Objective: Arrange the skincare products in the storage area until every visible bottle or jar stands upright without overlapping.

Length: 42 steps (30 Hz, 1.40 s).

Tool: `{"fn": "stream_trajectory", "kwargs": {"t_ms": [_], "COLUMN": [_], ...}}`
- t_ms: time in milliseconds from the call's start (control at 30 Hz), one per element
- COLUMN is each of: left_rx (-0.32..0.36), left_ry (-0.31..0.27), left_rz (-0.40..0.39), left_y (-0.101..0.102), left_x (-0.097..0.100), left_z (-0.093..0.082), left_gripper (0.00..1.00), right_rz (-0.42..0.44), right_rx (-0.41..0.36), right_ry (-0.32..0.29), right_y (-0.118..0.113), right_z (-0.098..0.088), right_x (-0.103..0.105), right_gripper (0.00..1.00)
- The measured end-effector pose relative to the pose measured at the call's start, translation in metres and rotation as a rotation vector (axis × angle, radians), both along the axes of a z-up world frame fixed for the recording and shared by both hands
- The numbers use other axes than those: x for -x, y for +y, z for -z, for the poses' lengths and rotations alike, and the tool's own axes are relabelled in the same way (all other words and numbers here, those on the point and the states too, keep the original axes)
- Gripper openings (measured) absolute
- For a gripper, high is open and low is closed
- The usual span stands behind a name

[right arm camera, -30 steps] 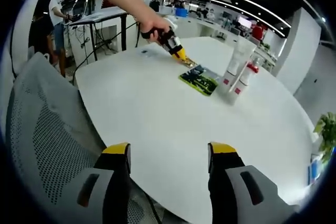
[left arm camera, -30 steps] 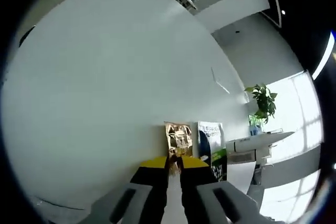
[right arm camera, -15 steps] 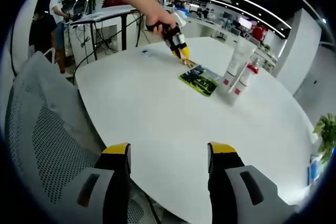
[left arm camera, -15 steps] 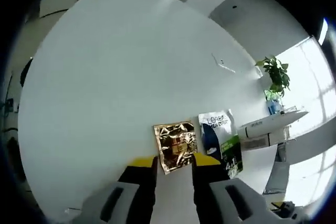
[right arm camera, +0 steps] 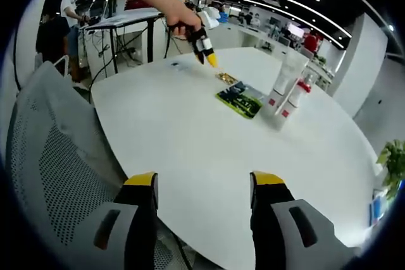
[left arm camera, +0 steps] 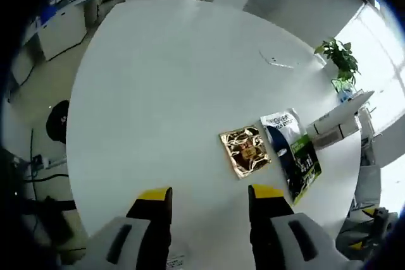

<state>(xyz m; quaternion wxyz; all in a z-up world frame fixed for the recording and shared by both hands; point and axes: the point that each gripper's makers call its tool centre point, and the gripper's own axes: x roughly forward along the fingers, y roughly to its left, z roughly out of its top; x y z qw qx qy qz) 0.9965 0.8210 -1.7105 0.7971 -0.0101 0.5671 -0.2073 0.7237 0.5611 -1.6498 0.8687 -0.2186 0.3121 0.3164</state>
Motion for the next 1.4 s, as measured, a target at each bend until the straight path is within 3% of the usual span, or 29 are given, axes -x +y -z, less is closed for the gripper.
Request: {"fn": "stream_trajectory", "kwargs": {"t_ms": [133,233,400,533,800,900,967,1133,1300,1400], "left_rx": [-0.032,-0.096,-0.113,-0.115,-0.147,-0.239,-0.198,-0.187,-0.186,-0.149], "left_ry": [0.0,-0.043,-0.05,-0.055,-0.079,-0.116,-0.124,-0.144,-0.138,-0.132], "left_rz": [-0.047,-0.056,-0.112,-0.167,-0.18,-0.121,-0.171,-0.136,-0.149,-0.149], "left_y": [0.021,0.038,0.054,0.062,0.06,0.064,0.057,0.055,0.056,0.05], "left_x": [0.014,0.019,0.032,0.04,0.048,0.053,0.052,0.059,0.057,0.057], "left_z": [0.006,0.009,0.012,0.014,0.015,0.018,0.023,0.015,0.015,0.013], "left_gripper": [0.6,0.62,0.66,0.63,0.64,0.61,0.58,0.42,0.42,0.42], "right_rz": [-0.01,-0.016,-0.015,-0.022,-0.019,-0.019,-0.02,-0.023,-0.026,-0.029], "right_rx": [0.008,0.022,0.013,0.012,0.013,0.02,0.023,0.026,0.03,0.031], "right_ry": [-0.006,-0.01,-0.016,-0.022,-0.03,-0.032,-0.033,-0.035,-0.037,-0.037], "right_y": [0.001,0.0,0.001,0.002,0.001,0.0,0.0,-0.001,-0.001,0.0], "right_z": [0.0,0.0,-0.002,-0.004,-0.005,-0.005,-0.005,-0.005,-0.005,-0.005], "right_x": [0.001,0.001,0.0,0.001,0.0,0.0,0.0,0.0,0.0,0.0], "right_gripper": [0.54,0.54,0.53,0.53,0.53,0.52,0.52,0.52,0.51,0.51]}}
